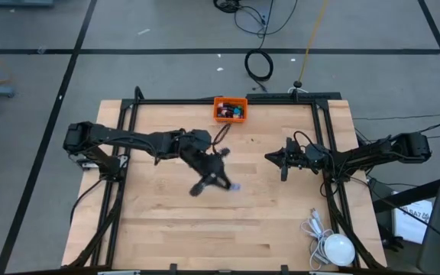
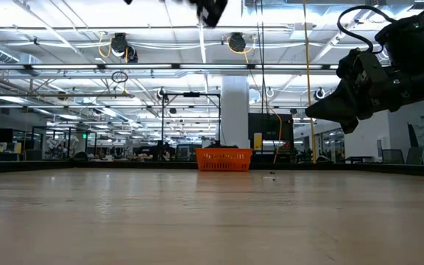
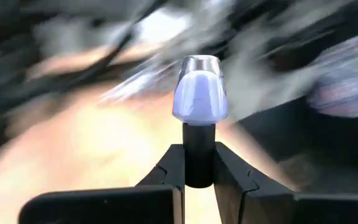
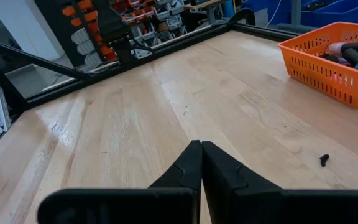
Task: Pick & Place Nail Polish
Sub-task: Put the light blue nail polish bottle into the basket, then return to Home Position
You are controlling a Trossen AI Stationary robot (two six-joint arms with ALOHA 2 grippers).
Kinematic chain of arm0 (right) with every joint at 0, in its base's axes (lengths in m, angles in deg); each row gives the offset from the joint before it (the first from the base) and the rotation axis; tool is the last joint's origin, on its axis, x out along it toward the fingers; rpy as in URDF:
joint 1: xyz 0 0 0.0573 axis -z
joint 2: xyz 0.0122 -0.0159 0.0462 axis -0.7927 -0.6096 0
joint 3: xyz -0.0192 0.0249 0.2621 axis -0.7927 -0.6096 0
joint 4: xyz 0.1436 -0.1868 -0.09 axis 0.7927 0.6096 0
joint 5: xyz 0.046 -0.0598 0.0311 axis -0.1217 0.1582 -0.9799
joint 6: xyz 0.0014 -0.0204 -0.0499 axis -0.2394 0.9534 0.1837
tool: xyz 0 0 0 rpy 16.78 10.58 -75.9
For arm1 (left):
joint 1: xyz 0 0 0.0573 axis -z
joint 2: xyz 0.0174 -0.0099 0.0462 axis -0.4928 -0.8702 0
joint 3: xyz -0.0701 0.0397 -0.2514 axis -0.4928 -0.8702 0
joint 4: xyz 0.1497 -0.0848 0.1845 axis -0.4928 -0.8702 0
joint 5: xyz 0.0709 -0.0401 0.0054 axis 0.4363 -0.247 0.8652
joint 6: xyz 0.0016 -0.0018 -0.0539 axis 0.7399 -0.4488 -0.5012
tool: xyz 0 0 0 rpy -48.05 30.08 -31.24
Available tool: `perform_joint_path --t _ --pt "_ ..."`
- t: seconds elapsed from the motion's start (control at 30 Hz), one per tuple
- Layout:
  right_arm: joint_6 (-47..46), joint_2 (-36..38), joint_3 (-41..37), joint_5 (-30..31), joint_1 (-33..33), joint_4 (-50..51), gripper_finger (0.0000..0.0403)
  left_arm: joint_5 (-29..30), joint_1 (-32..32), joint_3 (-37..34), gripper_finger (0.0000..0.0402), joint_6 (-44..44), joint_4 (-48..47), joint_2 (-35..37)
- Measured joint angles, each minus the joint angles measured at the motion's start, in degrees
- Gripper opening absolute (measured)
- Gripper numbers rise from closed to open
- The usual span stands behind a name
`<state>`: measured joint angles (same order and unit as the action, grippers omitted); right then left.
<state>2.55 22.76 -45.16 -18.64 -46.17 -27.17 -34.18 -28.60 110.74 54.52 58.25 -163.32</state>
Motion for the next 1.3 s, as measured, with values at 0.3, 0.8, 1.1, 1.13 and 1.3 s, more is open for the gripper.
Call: perform_joint_path --t 0.3,0.8,1.1,1.13,1.3 --pt "0.08 0.0 0.02 0.02 0.02 -0.22 0.0 33.8 -10.18 -0.02 0.0036 -0.43 -7.98 -5.06" --pt "0.33 0.0 0.02 0.04 0.02 -0.39 0.0 20.29 -35.22 0.02 0.0036 -9.68 5.38 -18.01" --pt "1.35 0.0 0.0 0.04 0.02 -0.39 0.0 23.35 -36.22 0.02 0.0107 -10.69 6.55 -19.55" --pt "1.45 0.0 0.0 0.07 0.02 -0.39 0.0 24.17 -36.07 0.02 0.0123 -10.69 6.99 -19.57" --pt "1.38 0.0 0.0 0.06 0.02 -0.37 0.0 25.19 -35.26 0.02 0.0182 -10.67 8.49 -19.57"
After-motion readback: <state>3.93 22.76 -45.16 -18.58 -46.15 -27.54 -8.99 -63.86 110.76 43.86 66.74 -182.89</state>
